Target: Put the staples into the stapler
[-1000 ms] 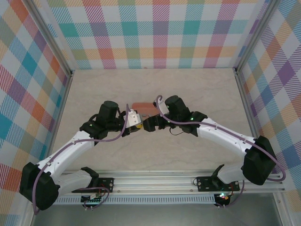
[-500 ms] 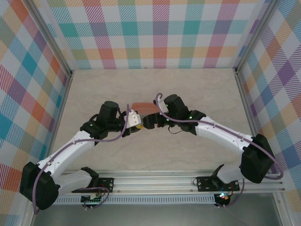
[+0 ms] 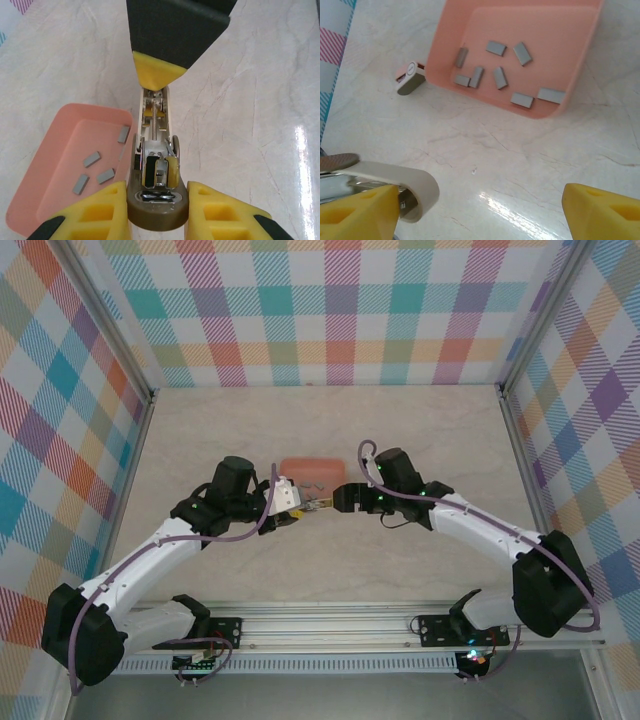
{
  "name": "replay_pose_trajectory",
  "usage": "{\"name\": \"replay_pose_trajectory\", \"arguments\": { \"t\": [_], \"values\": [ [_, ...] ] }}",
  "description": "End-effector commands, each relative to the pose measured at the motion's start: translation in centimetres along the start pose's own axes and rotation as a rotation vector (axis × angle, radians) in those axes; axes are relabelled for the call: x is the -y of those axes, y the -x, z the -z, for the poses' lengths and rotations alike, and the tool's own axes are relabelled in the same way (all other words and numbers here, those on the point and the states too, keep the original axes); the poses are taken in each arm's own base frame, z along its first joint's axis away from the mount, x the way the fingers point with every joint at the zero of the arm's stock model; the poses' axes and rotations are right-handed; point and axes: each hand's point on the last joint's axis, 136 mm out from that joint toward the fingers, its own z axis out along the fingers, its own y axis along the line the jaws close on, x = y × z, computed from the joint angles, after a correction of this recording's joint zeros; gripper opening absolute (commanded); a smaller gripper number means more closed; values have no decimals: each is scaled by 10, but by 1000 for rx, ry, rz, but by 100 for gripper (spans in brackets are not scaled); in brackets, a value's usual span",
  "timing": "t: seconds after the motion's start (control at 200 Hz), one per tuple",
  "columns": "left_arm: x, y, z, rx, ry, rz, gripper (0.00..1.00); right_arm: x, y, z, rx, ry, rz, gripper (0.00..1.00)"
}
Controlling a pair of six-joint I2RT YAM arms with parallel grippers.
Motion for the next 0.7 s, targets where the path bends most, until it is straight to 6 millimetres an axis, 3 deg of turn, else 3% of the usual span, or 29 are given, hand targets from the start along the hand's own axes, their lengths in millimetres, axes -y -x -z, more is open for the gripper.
{"name": "replay_pose_trajectory", "arguments": {
  "t": [0.0, 0.17, 0.34, 0.495, 0.695],
  "values": [
    [-4, 26, 6, 98, 23, -21, 0, -4, 3, 2, 15, 58, -31, 83],
    [-21, 37, 4, 219, 120, 118, 0, -28, 27, 38, 129, 210, -31, 84],
    [-36, 49, 3, 375, 185, 269, 0, -53, 38, 66, 161, 341, -63, 83],
    [-39, 52, 2, 428, 211, 293, 0, -60, 51, 63, 170, 392, -184, 77],
    [-36, 55, 4, 445, 200, 286, 0, -65, 66, 52, 184, 416, -199, 75]
  ]
}}
